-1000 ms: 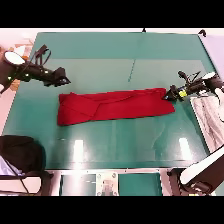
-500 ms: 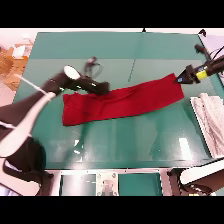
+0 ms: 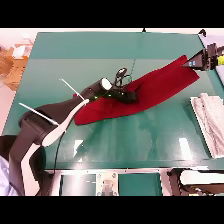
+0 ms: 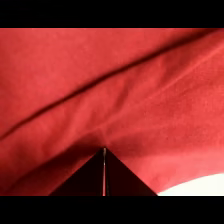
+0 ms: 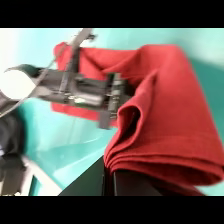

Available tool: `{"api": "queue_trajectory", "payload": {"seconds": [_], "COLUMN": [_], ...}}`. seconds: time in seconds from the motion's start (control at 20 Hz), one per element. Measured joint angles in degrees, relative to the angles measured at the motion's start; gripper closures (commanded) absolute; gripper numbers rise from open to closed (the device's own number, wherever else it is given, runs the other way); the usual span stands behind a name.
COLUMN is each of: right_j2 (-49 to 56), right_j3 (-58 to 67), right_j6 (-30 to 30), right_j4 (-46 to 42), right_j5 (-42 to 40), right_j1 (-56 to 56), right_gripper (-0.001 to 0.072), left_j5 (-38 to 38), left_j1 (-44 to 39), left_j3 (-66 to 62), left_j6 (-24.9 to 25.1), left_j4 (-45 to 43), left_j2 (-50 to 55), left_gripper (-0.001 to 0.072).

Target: Fold the shirts.

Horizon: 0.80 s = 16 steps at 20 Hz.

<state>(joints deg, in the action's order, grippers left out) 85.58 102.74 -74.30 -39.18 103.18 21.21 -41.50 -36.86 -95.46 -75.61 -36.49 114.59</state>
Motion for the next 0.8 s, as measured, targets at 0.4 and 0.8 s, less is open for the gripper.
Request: {"api": "queue_trajectory", "payload": {"seconds": [0.4,0.8], "right_j2": [-0.98,-0.83], "right_j3": [-3.26,-7.96], "right_j6": [-2.54,-6.82], "right_j4": [1.77,4.33], "right_j5": [-0.02,-16.44], "right_j1": [-5.46,-27.39], "right_gripper": [0.0694,0.0693], "left_j5": [-20.7,-50.18], "left_j1": [5.09,17.38], "left_j3": [-8.24,-11.93], "left_j6": [-3.45,-10.86], "left_j4": [-11.41,-47.93], "left_j2": [-0.46,-13.42], "left_gripper": [0.0687,0.0687]}}
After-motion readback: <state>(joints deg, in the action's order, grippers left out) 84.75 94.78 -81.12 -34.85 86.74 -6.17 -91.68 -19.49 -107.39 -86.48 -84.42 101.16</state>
